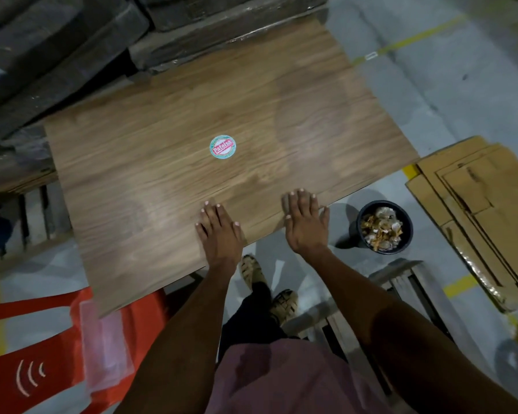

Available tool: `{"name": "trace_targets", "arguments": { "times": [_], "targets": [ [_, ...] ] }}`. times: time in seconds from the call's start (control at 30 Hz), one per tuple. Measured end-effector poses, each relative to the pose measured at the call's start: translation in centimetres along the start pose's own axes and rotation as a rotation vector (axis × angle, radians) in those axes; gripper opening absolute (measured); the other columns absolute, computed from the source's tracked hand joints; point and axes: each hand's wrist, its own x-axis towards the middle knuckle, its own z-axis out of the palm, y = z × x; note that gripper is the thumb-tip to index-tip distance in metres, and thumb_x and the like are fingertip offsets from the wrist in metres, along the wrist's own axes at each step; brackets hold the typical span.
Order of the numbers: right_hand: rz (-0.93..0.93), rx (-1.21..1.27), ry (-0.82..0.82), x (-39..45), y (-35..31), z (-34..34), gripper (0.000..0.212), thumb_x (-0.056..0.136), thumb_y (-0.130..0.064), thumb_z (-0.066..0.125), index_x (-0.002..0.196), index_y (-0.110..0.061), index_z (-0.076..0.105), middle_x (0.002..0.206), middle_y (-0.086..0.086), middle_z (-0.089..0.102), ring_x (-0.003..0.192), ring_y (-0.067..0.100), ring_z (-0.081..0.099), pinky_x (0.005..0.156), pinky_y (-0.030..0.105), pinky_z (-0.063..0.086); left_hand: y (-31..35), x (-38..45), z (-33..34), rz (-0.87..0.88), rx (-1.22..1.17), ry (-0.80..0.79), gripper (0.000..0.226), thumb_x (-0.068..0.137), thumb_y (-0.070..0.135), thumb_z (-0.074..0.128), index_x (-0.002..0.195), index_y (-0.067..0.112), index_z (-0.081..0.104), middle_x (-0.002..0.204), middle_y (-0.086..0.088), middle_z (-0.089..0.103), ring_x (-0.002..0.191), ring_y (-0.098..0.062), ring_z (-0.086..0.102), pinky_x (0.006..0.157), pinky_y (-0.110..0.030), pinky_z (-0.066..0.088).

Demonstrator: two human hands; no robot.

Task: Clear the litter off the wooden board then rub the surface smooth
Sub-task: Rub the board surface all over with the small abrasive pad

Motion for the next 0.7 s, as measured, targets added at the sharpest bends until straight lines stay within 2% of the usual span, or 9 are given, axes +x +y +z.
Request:
{"name": "trace_targets", "arguments": {
  "times": [0.1, 0.2, 0.27, 0.37, 0.5, 0.57, 0.7],
  "targets": [
    [-0.032, 0.019, -0.028, -0.9, -1.7, 0.5, 0.063, 0.108, -0.038, 0.021, 0.165, -0.023, -0.001, 0.173, 0.004, -0.009, 0.159, 0.035, -0.007, 0.124, 0.062, 0.002, 1.7, 0.7, 0.2, 0.026, -0.002, -0.019, 0.067, 0.102, 0.039, 0.024, 0.155, -0.002, 0.033, 0.163, -0.027, 0.025, 0.151, -0.042, 0.027, 0.118, -0.060, 0.030],
    [-0.178, -0.013, -0.031, -2.3, -2.4, 1.4, 0.065, 0.106, -0.038, 0.021, 0.166, -0.023, 0.001, 0.174, 0.004, -0.005, 0.160, 0.034, -0.003, 0.125, 0.062, 0.009, 3.1, 2.1, 0.2, 0.052, -0.036, -0.022, 0.062, 0.104, 0.035, 0.041, 0.155, 0.001, 0.034, 0.164, -0.027, 0.023, 0.152, -0.042, 0.025, 0.118, -0.060, 0.027],
    [-0.203, -0.019, -0.018, -1.5, -1.4, 1.2, 0.064, 0.105, -0.039, 0.019, 0.166, -0.024, 0.004, 0.174, 0.003, -0.002, 0.160, 0.032, 0.000, 0.125, 0.061, 0.009, 3.5, 3.4, -0.2, 0.097, -0.019, -0.016, 0.060, 0.103, 0.034, 0.048, 0.155, 0.006, 0.036, 0.165, -0.027, 0.021, 0.152, -0.043, 0.024, 0.118, -0.060, 0.026],
    [-0.064, 0.016, 0.020, 0.8, 0.4, 0.2, 0.064, 0.105, -0.039, 0.021, 0.166, -0.024, 0.008, 0.174, 0.002, 0.001, 0.160, 0.033, 0.003, 0.125, 0.062, 0.009, 3.7, 5.8, -1.1, 0.114, 0.007, -0.017, 0.063, 0.104, 0.034, 0.043, 0.159, 0.008, 0.027, 0.167, -0.024, 0.014, 0.154, -0.041, 0.017, 0.120, -0.059, 0.022],
    [0.039, 0.065, -0.009, 2.6, 0.5, -0.7, 0.068, 0.103, -0.040, 0.020, 0.166, -0.024, 0.002, 0.174, 0.003, -0.007, 0.159, 0.035, -0.007, 0.125, 0.063, 0.005, 3.7, 8.8, -1.5, 0.066, 0.025, 0.012, 0.065, 0.103, 0.035, 0.046, 0.160, 0.009, 0.028, 0.167, -0.024, 0.016, 0.154, -0.041, 0.018, 0.119, -0.060, 0.023],
    [-0.020, 0.062, -0.042, 2.3, -1.1, -0.5, 0.069, 0.102, -0.040, 0.021, 0.166, -0.022, 0.003, 0.173, 0.006, -0.005, 0.159, 0.039, -0.003, 0.123, 0.066, 0.007, 3.8, 10.0, -1.4, 0.061, 0.024, 0.024, 0.063, 0.102, 0.036, 0.041, 0.158, 0.009, 0.032, 0.166, -0.024, 0.021, 0.152, -0.042, 0.023, 0.117, -0.061, 0.026],
    [-0.236, -0.004, -0.037, 1.8, -4.0, 1.0, 0.067, 0.102, -0.038, 0.030, 0.165, -0.019, 0.017, 0.172, 0.009, 0.013, 0.157, 0.041, 0.016, 0.121, 0.065, 0.020, 4.2, 11.6, -1.6, 0.072, -0.012, 0.022, 0.067, 0.098, 0.041, 0.026, 0.154, 0.007, 0.041, 0.161, -0.028, 0.031, 0.148, -0.045, 0.031, 0.115, -0.062, 0.029]
  ]
}}
